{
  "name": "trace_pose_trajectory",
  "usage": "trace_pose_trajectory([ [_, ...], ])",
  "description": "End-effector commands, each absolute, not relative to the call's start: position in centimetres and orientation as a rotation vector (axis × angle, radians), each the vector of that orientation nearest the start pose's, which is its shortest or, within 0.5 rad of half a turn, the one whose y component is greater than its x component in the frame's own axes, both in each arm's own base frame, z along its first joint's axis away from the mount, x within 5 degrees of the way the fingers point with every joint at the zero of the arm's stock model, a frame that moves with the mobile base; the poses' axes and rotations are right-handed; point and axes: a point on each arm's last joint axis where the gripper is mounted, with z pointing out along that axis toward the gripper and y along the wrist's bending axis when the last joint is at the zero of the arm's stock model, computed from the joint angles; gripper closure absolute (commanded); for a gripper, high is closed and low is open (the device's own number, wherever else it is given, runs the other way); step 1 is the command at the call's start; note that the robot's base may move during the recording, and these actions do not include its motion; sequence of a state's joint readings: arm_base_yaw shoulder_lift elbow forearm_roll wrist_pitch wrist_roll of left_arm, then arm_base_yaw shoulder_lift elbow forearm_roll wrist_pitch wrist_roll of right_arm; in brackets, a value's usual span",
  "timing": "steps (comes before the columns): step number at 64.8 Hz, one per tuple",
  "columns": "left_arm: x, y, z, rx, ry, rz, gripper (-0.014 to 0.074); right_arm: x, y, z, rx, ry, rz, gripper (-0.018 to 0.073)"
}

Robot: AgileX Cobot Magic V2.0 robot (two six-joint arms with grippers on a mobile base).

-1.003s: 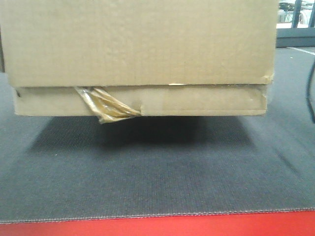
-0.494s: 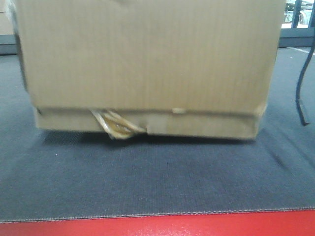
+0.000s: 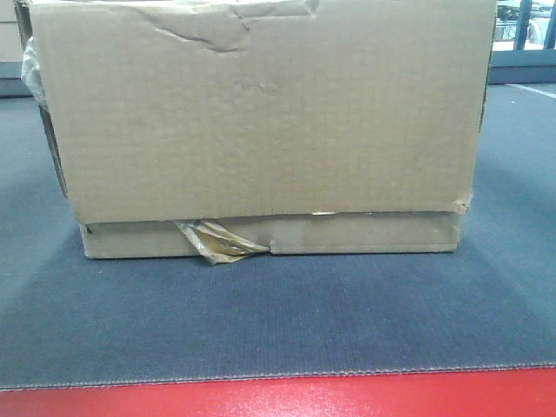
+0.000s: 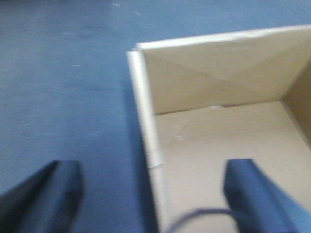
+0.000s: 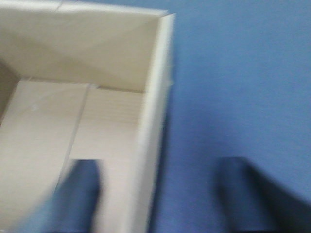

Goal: Grab carton from right shelf to conveyor
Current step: 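Lower the carton onto the grey belt with both grippers, then open both grippers and withdraw them from the carton walls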

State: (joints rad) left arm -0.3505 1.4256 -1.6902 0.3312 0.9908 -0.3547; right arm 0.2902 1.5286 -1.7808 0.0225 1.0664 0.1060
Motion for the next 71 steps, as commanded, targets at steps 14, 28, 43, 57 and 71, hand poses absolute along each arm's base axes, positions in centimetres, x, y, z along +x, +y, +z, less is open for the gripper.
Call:
trace_pose_trajectory([
  [14,23.9,-3.3,43.3,-0.011,2.052,0.032,0.0606,26.0,6.0,43.0,-0.179,2.215,0.101,0.0624],
  [28,19.8,-2.0,38.9,0.004,2.0,0.015,0.0596,22.1,5.1,38.6,-0.191,2.155,0.114,0.0625],
  [43,14.1,-1.3,33.8,0.03,1.915,-0.033,0.0596,16.4,3.8,34.0,-0.193,2.022,0.142,0.0627],
  [57,8.7,-0.5,31.9,0.011,1.76,-0.084,0.0596,11.0,2.5,30.8,-0.184,1.88,0.164,0.0627],
  [71,4.4,0.2,31.9,-0.006,1.568,-0.108,0.0596,5.9,1.2,30.0,-0.16,1.681,0.186,0.0627],
])
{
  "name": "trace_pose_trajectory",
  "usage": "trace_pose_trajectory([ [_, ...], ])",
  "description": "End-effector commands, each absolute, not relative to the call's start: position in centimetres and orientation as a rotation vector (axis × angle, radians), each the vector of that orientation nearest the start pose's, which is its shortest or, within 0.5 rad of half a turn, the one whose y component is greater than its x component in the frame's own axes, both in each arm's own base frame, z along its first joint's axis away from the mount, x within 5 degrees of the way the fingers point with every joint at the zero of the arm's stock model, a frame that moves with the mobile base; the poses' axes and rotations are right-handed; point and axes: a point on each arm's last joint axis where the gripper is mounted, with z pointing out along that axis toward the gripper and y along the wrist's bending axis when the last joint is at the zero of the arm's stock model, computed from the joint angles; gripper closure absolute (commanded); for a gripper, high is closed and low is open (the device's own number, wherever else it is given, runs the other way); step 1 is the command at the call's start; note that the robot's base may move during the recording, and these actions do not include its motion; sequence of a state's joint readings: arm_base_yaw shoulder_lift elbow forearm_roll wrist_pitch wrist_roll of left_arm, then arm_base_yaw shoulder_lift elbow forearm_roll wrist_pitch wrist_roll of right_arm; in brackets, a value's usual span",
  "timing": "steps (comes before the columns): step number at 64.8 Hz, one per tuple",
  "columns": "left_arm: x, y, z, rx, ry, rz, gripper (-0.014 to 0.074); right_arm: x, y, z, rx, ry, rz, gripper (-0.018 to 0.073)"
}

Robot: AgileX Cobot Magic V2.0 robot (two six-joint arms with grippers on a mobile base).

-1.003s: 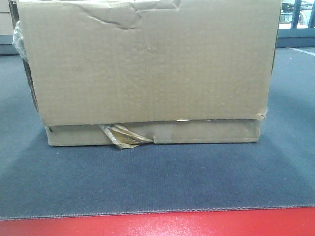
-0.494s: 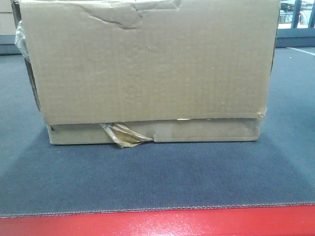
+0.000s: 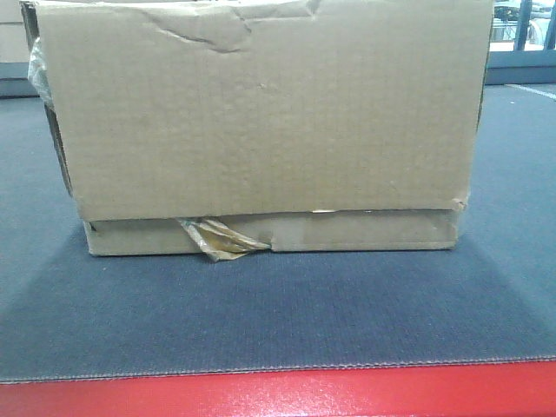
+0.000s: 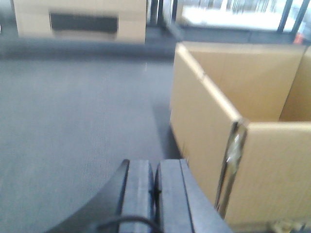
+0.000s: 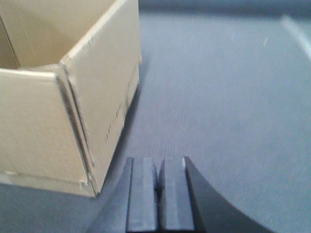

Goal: Grab carton from right shelf to conveyor
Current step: 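Open both grippers and withdraw them from the carton walls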

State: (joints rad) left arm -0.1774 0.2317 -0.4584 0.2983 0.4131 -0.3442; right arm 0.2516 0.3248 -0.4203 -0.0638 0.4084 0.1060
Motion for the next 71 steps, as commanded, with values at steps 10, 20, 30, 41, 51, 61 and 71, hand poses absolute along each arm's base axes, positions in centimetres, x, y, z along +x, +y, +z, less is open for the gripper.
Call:
trace_pose_trajectory([
  [10,2.6,0.6,32.2,-0.013,1.48,-0.117,0.0596,3.3,0.6,30.5,-0.143,1.538,0.2,0.0627],
  [20,2.1,0.7,32.2,-0.014,1.454,-0.118,0.0596,2.6,0.4,30.7,-0.138,1.499,0.203,0.0627],
  [30,2.1,0.7,32.2,-0.014,1.454,-0.118,0.0596,2.6,0.4,30.7,-0.138,1.497,0.204,0.0627],
  [41,2.1,0.7,32.2,-0.014,1.454,-0.118,0.0596,2.6,0.4,30.7,-0.138,1.497,0.204,0.0627],
  [51,2.1,0.7,32.2,-0.014,1.454,-0.118,0.0596,2.6,0.4,30.7,-0.138,1.497,0.204,0.0627],
  [61,2.1,0.6,32.2,-0.021,1.462,-0.131,0.0596,2.6,0.4,30.7,-0.138,1.497,0.204,0.0627],
  [71,2.1,0.4,31.4,0.036,1.521,-0.062,0.0603,2.6,0.4,30.7,-0.138,1.497,0.204,0.0627],
])
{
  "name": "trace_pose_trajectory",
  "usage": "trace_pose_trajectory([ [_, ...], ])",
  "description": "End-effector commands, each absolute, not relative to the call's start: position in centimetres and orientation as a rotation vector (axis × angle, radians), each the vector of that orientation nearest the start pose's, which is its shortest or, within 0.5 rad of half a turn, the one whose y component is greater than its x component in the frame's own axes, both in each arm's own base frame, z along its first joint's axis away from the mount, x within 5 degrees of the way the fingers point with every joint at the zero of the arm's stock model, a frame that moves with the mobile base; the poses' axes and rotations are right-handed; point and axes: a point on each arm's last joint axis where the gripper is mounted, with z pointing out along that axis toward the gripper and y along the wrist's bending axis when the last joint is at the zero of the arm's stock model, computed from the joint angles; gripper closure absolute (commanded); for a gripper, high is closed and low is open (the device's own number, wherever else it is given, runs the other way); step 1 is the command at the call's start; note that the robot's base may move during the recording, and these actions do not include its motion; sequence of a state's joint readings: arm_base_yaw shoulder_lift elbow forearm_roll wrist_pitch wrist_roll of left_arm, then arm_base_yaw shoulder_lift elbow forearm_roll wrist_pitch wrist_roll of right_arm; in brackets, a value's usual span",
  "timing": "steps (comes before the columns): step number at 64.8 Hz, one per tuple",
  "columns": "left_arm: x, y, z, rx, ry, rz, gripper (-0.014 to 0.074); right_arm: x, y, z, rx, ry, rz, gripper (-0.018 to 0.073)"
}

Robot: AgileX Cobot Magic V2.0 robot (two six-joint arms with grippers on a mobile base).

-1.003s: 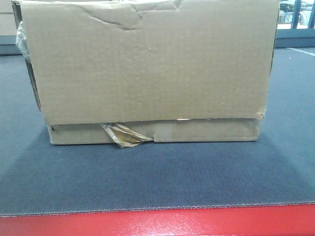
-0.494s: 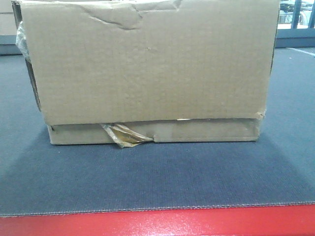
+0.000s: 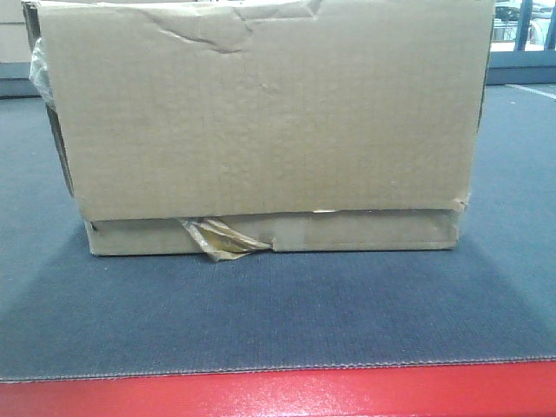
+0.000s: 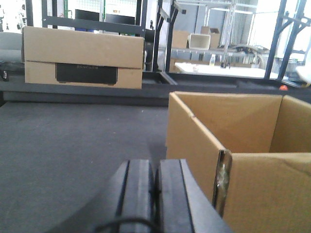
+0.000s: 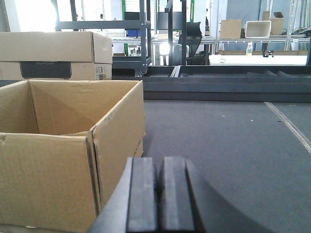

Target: Grab carton from right shelf to conveyor

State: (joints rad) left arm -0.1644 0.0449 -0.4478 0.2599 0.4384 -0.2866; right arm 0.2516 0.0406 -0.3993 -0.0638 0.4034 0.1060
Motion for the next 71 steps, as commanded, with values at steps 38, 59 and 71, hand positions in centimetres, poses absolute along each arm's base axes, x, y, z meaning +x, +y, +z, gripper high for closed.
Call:
trace_pose_trajectory([
  [38,5.6,0.5,21.3,-0.072,1.482,0.061,0.0604,2.6,0.4,30.7,-0.138,1.497,0.204,0.0627],
  [59,5.6,0.5,21.3,-0.072,1.482,0.061,0.0604,2.6,0.4,30.7,-0.138,1.492,0.204,0.0627],
  [71,5.6,0.5,21.3,-0.072,1.482,0.061,0.0604,2.6,0.4,30.7,-0.138,1.492,0.204,0.0627],
])
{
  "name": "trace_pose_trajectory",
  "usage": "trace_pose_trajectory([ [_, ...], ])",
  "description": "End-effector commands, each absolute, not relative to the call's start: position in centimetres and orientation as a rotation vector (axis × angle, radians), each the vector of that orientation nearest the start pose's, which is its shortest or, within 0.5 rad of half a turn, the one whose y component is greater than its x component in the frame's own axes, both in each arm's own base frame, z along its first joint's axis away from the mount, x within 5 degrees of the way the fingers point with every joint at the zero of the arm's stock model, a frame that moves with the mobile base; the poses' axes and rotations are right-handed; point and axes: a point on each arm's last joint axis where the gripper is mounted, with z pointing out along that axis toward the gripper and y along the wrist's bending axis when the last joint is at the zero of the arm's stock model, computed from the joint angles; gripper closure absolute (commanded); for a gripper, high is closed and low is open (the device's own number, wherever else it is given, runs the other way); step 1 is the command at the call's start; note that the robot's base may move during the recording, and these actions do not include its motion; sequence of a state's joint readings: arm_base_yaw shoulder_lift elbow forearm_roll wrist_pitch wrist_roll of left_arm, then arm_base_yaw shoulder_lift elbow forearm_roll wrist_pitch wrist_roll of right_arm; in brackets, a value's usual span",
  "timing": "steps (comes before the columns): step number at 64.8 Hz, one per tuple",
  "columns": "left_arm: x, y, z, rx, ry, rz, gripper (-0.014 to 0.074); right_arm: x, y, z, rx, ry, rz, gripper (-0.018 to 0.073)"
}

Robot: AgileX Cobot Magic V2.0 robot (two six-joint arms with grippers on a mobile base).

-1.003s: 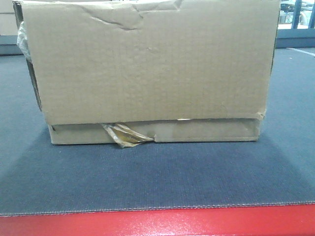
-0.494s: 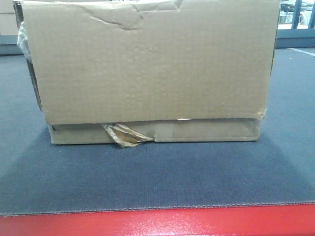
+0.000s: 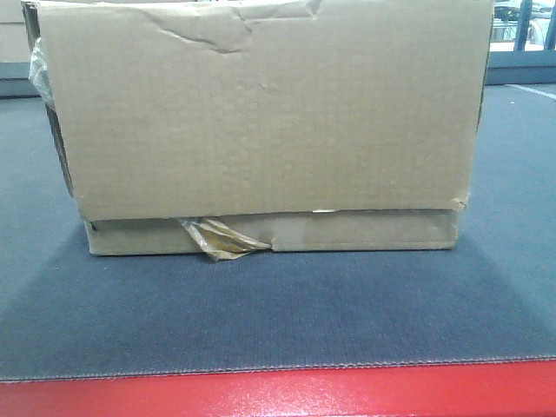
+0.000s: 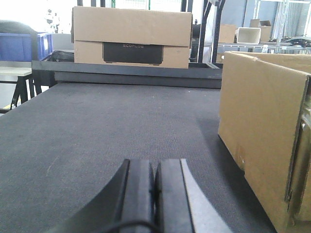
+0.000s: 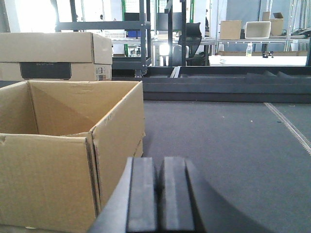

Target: Grab carton from right shelf to conveyor

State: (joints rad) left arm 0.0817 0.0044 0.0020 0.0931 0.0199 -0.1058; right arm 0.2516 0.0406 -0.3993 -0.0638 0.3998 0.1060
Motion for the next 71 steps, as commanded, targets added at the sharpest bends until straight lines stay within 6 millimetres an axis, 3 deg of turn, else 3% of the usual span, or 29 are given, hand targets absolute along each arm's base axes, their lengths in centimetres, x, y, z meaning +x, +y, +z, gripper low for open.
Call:
trace_pose_trajectory([
  [1,5.6,0.5,21.3,-0.072,1.482,0.061,0.0604,2.6,0.4,30.7,-0.138,1.492,0.204,0.0627],
  [36,5.6,0.5,21.3,-0.072,1.482,0.061,0.0604,2.6,0.4,30.7,-0.138,1.492,0.204,0.0627],
  [51,5.6,0.5,21.3,-0.072,1.482,0.061,0.0604,2.7,0.1,30.7,-0.155,1.492,0.12,0.0627],
  [59,5.6,0.5,21.3,-0.072,1.482,0.061,0.0604,3.1,0.2,29.7,-0.109,1.52,0.076,0.0627],
  [71,5.6,0.5,21.3,-0.072,1.482,0.061,0.0604,4.4,0.3,26.3,-0.071,1.525,0.03,0.0627],
])
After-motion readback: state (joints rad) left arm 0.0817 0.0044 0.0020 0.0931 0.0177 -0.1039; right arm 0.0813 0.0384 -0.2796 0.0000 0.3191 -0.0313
